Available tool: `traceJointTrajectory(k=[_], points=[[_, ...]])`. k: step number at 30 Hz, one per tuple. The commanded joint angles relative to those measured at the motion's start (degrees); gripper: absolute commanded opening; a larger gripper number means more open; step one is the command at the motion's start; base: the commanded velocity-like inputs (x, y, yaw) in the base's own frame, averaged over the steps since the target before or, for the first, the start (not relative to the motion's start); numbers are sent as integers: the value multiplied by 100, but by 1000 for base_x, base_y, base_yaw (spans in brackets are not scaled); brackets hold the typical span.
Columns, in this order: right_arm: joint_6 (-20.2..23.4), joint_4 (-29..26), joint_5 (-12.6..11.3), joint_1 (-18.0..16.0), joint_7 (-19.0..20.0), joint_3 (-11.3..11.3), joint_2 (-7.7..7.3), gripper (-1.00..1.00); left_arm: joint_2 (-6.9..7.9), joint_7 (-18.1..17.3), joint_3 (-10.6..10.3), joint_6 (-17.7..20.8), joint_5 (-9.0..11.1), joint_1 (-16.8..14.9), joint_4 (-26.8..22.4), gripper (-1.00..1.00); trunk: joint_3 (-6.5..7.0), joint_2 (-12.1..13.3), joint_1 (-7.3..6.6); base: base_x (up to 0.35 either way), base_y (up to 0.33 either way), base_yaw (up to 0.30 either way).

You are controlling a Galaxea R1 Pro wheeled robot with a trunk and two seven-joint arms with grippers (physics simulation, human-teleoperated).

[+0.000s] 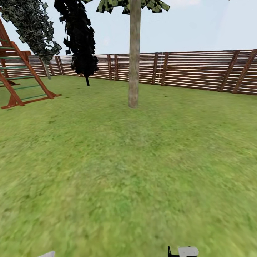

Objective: In the garden, pick up the pesticide atomizer on the floor and spray pesticide onto both trees until each tree trunk is fully covered.

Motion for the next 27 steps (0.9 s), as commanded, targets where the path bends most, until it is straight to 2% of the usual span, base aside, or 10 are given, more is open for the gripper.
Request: traceJointTrajectory(k=[1,27], points=[[2,5,16,-4,-57,43,1,100,-2,-7,6,-19,34,-3,4,-100,-5,-2,3,339,0,0],[2,5,16,-4,-57,43,1,100,-49,-22,-20,-133,-23,-3,21,-100,-5,-2,3,339,0,0]])
